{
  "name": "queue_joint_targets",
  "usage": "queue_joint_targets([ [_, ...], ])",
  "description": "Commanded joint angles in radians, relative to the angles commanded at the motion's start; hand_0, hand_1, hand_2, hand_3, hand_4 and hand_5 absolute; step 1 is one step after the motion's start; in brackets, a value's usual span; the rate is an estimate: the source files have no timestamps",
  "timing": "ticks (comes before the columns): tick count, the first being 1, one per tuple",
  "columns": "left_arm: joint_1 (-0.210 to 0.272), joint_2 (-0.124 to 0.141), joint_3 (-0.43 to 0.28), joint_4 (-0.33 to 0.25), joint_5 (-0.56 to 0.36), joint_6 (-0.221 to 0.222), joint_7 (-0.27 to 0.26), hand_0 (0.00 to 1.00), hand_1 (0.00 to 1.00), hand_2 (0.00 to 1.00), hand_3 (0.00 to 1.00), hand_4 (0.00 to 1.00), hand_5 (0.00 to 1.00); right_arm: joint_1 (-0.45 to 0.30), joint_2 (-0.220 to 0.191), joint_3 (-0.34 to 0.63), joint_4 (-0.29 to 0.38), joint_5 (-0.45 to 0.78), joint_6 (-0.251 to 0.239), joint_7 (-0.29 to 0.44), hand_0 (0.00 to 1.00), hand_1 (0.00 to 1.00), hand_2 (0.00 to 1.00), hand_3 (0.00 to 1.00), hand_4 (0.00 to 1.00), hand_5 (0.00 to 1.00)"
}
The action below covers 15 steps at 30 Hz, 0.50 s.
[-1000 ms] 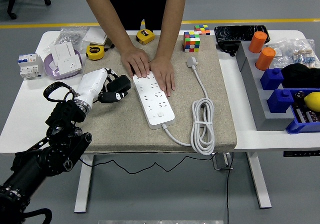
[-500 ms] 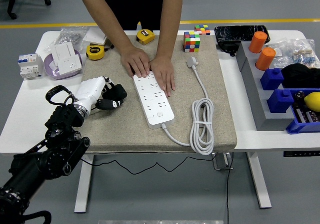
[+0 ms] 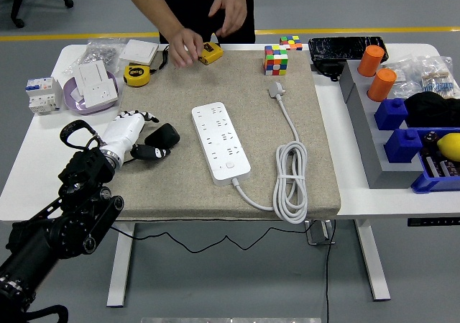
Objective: Pick up the plug,place it near the board,insert it into the board,press the button
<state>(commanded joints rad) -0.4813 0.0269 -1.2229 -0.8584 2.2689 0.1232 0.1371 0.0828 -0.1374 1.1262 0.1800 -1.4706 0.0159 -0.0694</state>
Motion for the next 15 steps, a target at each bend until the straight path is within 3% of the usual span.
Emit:
queue_joint_targets([
  [3, 0.005, 0.005, -0.025, -0.047, 0.000, -0.021, 0.003, 0.998, 0.998, 0.998, 0.976, 0.998, 0.713, 0.003, 0.000, -0.001, 0.000, 0.003, -0.001, 0.001, 0.809, 0.718, 0.694, 0.604, 0.883, 0.572],
  [4, 0.007, 0.007, -0.031, -0.063, 0.000, -0.026, 0.003, 0.998, 0.998, 0.998, 0.998, 0.998, 0.951, 0.003, 0.000, -0.002, 0.000, 0.005, -0.001, 0.001, 0.809, 0.718, 0.693, 0.604, 0.884, 0.574],
  [9, 0.060, 0.000, -0.087, -0.196, -0.036, 0.034, -0.061, 0.998, 0.998, 0.998, 0.998, 0.998, 0.951, 0.005, 0.002, -0.004, 0.000, 0.007, -0.003, 0.002, 0.809, 0.718, 0.693, 0.604, 0.884, 0.574],
  [11, 0.108, -0.017, -0.116, -0.273, -0.121, 0.073, -0.135, 0.998, 0.998, 0.998, 0.998, 0.998, 0.998, 0.003, 0.004, -0.001, 0.000, 0.005, -0.003, 0.001, 0.810, 0.719, 0.694, 0.605, 0.883, 0.569],
  [12, 0.118, -0.020, -0.119, -0.292, -0.154, 0.078, -0.154, 0.998, 0.998, 0.998, 0.998, 0.998, 0.998, 0.003, 0.004, -0.001, 0.000, 0.004, -0.003, 0.001, 0.810, 0.719, 0.694, 0.605, 0.883, 0.569],
  [15, 0.196, -0.027, -0.141, -0.416, -0.284, 0.075, -0.275, 0.998, 0.998, 0.998, 0.998, 0.998, 0.998, 0.000, 0.006, 0.005, 0.000, 0.000, -0.003, 0.000, 0.810, 0.719, 0.694, 0.605, 0.883, 0.569],
])
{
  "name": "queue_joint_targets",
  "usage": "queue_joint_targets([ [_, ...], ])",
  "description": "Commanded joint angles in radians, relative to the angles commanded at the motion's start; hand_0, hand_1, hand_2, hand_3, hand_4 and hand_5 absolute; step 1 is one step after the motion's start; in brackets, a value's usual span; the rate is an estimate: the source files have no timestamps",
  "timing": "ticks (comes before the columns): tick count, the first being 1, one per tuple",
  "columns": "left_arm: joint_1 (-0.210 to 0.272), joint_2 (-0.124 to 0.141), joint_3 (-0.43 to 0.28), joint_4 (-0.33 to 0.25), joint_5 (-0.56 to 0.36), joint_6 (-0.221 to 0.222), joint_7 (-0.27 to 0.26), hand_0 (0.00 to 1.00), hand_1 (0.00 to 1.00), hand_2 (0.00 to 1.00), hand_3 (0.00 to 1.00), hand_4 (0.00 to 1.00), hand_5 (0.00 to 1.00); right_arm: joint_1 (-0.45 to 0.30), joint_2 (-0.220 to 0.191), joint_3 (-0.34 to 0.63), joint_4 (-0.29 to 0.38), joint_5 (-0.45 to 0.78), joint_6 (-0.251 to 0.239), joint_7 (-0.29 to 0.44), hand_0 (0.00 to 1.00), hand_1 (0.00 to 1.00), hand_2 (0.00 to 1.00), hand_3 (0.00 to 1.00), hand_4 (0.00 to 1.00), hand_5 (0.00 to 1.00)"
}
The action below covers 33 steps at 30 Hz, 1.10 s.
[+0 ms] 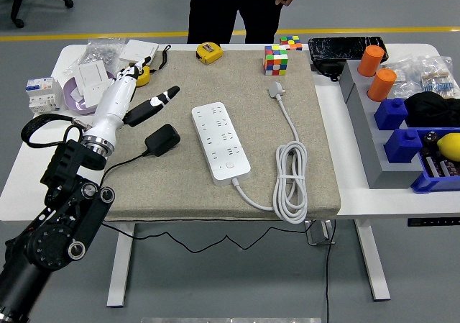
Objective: Pick up the plug,place it near the board,insert it into the board,press the button
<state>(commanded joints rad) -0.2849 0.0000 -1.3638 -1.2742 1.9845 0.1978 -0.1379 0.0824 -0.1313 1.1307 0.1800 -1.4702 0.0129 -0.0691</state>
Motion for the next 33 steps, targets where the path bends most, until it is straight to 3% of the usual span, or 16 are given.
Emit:
queue_joint_targets([
  [4, 0.088, 0.000, -0.036, -0.163, -0.169, -0.038, -0.098, 0.998, 0.998, 0.998, 0.998, 0.998, 0.998, -0.003, 0.002, 0.002, 0.000, -0.001, 0.000, 0.000, 0.808, 0.719, 0.693, 0.605, 0.883, 0.568],
  [6, 0.128, 0.000, -0.059, -0.227, -0.254, -0.057, -0.114, 0.998, 0.998, 0.998, 0.998, 0.998, 0.998, -0.003, 0.003, 0.001, 0.000, 0.000, 0.000, 0.001, 0.808, 0.719, 0.693, 0.605, 0.883, 0.568],
  [7, 0.151, 0.000, -0.073, -0.259, -0.299, -0.069, -0.120, 0.908, 0.998, 0.988, 0.998, 0.998, 0.998, -0.003, 0.004, 0.000, 0.000, 0.002, -0.001, 0.002, 0.810, 0.719, 0.693, 0.605, 0.884, 0.568],
  [10, 0.186, 0.000, -0.105, -0.298, -0.429, -0.089, -0.123, 0.908, 0.998, 0.988, 0.998, 0.998, 0.998, -0.005, 0.006, 0.001, 0.000, -0.002, 0.000, 0.001, 0.810, 0.719, 0.693, 0.605, 0.884, 0.568],
  [18, 0.238, 0.000, -0.173, -0.327, -0.767, -0.132, -0.112, 0.873, 0.996, 0.981, 0.998, 0.998, 0.998, -0.013, 0.007, -0.006, 0.000, -0.008, 0.001, 0.001, 0.808, 0.718, 0.693, 0.605, 0.883, 0.567],
  [30, 0.248, 0.000, -0.166, -0.332, -1.249, -0.197, -0.080, 0.877, 0.998, 0.997, 0.998, 0.998, 0.998, -0.015, 0.008, -0.012, 0.000, -0.010, 0.002, 0.001, 0.809, 0.719, 0.693, 0.606, 0.884, 0.566],
  [31, 0.247, 0.000, -0.161, -0.334, -1.294, -0.202, -0.082, 0.939, 0.993, 0.979, 0.998, 0.998, 0.998, -0.015, 0.007, -0.013, 0.000, -0.009, 0.002, 0.001, 0.808, 0.719, 0.693, 0.606, 0.885, 0.567],
  [33, 0.248, 0.000, -0.152, -0.339, -1.367, -0.219, -0.088, 0.939, 0.993, 0.979, 0.998, 0.998, 0.998, -0.014, 0.007, -0.014, 0.000, -0.009, 0.002, 0.001, 0.808, 0.719, 0.693, 0.606, 0.885, 0.567],
])
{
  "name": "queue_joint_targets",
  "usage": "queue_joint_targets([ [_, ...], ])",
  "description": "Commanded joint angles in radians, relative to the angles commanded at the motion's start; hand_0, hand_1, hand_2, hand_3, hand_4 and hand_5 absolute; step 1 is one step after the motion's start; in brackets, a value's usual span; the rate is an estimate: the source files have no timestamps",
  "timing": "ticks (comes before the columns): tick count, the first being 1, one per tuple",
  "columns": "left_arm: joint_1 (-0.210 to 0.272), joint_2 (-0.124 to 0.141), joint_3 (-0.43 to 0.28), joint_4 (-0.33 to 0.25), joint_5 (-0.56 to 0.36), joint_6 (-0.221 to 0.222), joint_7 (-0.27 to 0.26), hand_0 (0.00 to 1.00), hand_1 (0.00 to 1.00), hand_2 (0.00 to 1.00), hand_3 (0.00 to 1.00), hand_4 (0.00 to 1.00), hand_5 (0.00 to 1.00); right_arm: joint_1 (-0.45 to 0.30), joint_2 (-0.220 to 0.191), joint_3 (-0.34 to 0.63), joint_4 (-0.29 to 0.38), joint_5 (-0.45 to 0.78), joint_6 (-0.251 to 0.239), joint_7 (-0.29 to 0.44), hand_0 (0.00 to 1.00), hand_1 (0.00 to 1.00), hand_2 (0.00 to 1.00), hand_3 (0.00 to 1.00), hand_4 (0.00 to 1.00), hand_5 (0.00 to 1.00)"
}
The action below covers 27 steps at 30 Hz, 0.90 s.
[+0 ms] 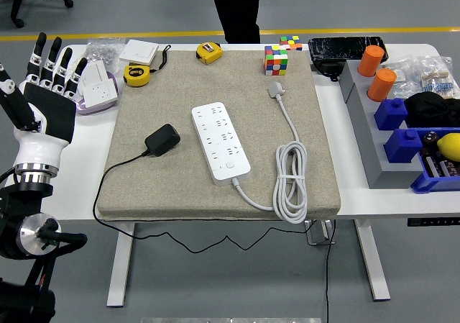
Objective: Pick up the plug,place it near the board,insert it into the board,press the button
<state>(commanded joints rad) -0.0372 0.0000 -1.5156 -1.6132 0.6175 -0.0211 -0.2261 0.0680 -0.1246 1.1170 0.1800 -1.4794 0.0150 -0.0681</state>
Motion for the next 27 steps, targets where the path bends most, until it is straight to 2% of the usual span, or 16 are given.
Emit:
queue_joint_targets([
  [3, 0.001, 0.000, 0.008, -0.009, -0.099, -0.027, 0.001, 0.939, 0.993, 0.979, 0.998, 0.998, 0.998, 0.000, -0.001, -0.002, 0.000, 0.002, 0.000, 0.000, 0.808, 0.719, 0.693, 0.606, 0.885, 0.567],
  [4, 0.002, 0.000, 0.011, -0.011, -0.128, -0.034, 0.001, 0.950, 0.988, 0.953, 0.970, 0.998, 0.998, 0.000, -0.001, -0.002, 0.000, 0.002, 0.000, 0.000, 0.808, 0.719, 0.693, 0.606, 0.886, 0.568],
  [9, 0.003, 0.000, 0.017, -0.014, -0.218, -0.060, 0.003, 0.950, 0.988, 0.953, 0.970, 0.998, 0.998, -0.002, -0.001, 0.001, 0.000, 0.000, 0.000, 0.000, 0.808, 0.719, 0.693, 0.606, 0.886, 0.568],
  [10, 0.004, 0.000, 0.017, -0.013, -0.220, -0.060, 0.003, 0.947, 0.963, 0.934, 0.947, 0.998, 0.998, -0.002, -0.001, 0.001, 0.000, 0.000, 0.000, 0.000, 0.809, 0.719, 0.693, 0.606, 0.886, 0.569],
  [27, 0.010, 0.000, 0.020, 0.009, -0.259, -0.065, -0.004, 0.882, 0.947, 0.940, 0.928, 0.998, 0.998, 0.000, 0.003, 0.012, 0.000, 0.002, -0.001, 0.002, 0.811, 0.719, 0.693, 0.605, 0.886, 0.569],
])
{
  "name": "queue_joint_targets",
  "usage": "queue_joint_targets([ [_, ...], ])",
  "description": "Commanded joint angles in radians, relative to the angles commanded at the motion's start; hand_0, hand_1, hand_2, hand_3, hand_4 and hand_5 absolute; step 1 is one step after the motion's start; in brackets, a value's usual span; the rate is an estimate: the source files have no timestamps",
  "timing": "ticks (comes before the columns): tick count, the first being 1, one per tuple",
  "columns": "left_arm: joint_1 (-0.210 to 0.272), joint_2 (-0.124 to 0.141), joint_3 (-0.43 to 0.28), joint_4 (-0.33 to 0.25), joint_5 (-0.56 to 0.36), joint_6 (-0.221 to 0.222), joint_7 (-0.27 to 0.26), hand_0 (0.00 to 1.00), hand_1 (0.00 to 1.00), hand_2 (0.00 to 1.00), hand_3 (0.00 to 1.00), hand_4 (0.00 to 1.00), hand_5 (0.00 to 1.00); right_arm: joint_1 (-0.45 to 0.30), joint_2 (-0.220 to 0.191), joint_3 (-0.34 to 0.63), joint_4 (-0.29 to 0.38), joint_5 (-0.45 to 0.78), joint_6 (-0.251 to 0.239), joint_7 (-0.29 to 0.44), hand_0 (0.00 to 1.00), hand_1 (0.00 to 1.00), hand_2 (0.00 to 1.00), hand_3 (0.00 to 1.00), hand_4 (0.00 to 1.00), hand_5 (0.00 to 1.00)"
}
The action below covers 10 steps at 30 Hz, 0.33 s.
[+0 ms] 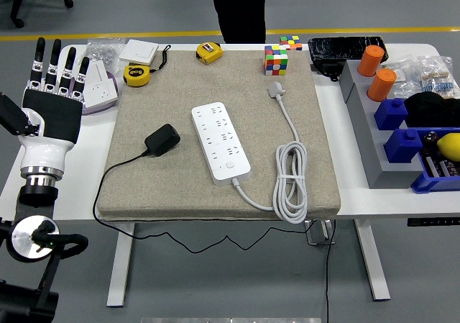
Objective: Pick up the plug,place it near the board,insert it into the board,press the button
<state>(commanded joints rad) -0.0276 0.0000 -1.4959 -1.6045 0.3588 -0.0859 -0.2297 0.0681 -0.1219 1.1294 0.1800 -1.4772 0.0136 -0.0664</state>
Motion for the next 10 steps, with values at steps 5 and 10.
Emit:
queue_joint_targets([
  [5, 0.003, 0.000, 0.000, 0.000, -0.002, -0.003, 0.002, 0.860, 0.918, 0.920, 0.904, 0.998, 0.998, -0.002, 0.002, 0.004, 0.000, -0.002, 0.000, 0.000, 0.814, 0.719, 0.693, 0.606, 0.886, 0.569],
  [10, 0.003, 0.000, -0.001, 0.001, 0.007, -0.001, 0.004, 0.854, 0.908, 0.909, 0.897, 0.998, 0.998, -0.003, 0.003, 0.006, 0.000, -0.001, 0.000, 0.001, 0.816, 0.719, 0.693, 0.605, 0.886, 0.569],
])
